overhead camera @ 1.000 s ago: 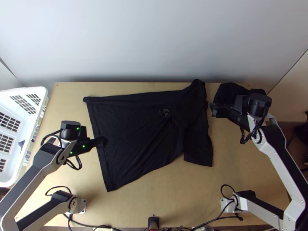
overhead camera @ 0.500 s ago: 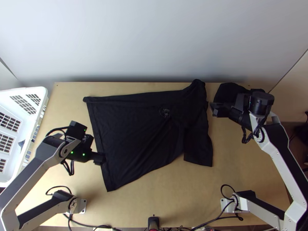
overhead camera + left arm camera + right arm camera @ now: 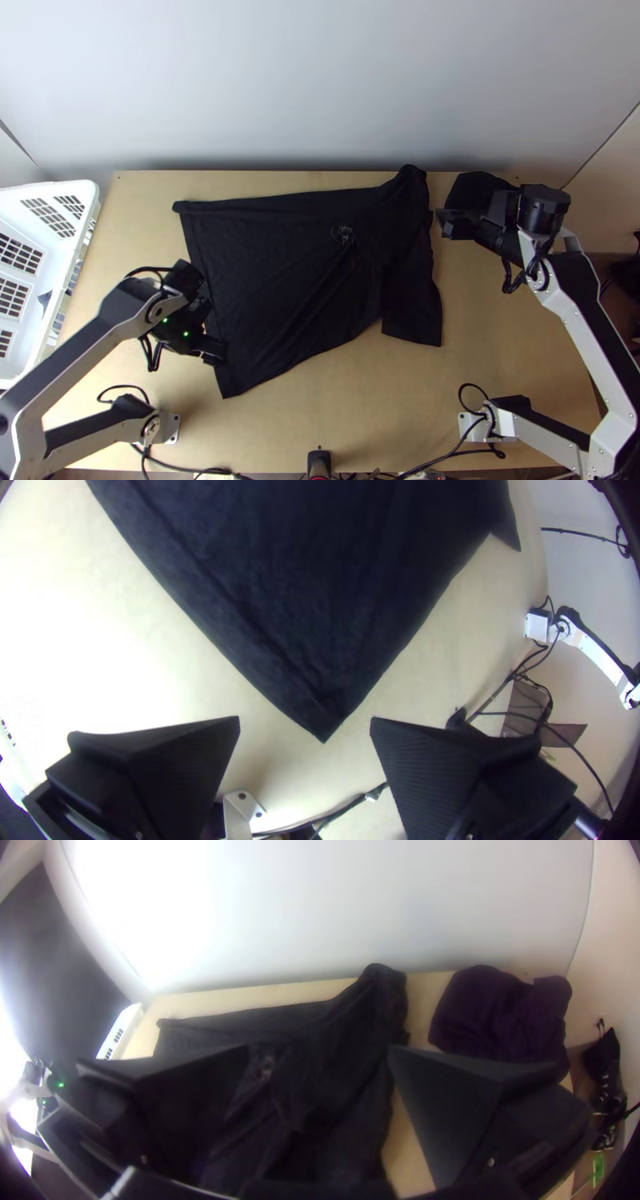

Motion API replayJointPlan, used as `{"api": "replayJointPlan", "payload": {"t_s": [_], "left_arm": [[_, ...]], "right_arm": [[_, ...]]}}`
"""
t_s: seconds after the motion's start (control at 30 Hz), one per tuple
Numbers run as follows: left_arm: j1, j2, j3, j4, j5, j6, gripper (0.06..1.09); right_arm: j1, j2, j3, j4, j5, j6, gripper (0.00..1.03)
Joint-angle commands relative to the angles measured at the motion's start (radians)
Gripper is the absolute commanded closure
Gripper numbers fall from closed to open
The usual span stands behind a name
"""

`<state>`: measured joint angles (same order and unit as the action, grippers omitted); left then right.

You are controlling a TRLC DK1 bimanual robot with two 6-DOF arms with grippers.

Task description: Fold the t-shirt

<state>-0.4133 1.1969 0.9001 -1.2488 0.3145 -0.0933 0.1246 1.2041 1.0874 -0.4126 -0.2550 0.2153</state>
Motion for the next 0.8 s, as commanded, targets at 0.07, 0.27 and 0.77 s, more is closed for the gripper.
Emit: {"api": "replayJointPlan", "payload": {"t_s": [0.07,0.27,0.77], "left_arm": [[0.002,0.148,0.020,-0.086,0.066,0.035,0.12],[-0.005,0.162,-0.030,-0.015,0.126,0.030,0.12],[0.022,0.110,-0.244,0.387,0.046,-0.108,0.12]], "right_arm": [[0.007,0.041,0.014,0.047,0.000,0.010,0.06],[0.026,0.072,0.035,0.089,0.000,0.036,0.06],[0.029,0.143,0.177,0.097,0.000,0.116,0.07]]}}
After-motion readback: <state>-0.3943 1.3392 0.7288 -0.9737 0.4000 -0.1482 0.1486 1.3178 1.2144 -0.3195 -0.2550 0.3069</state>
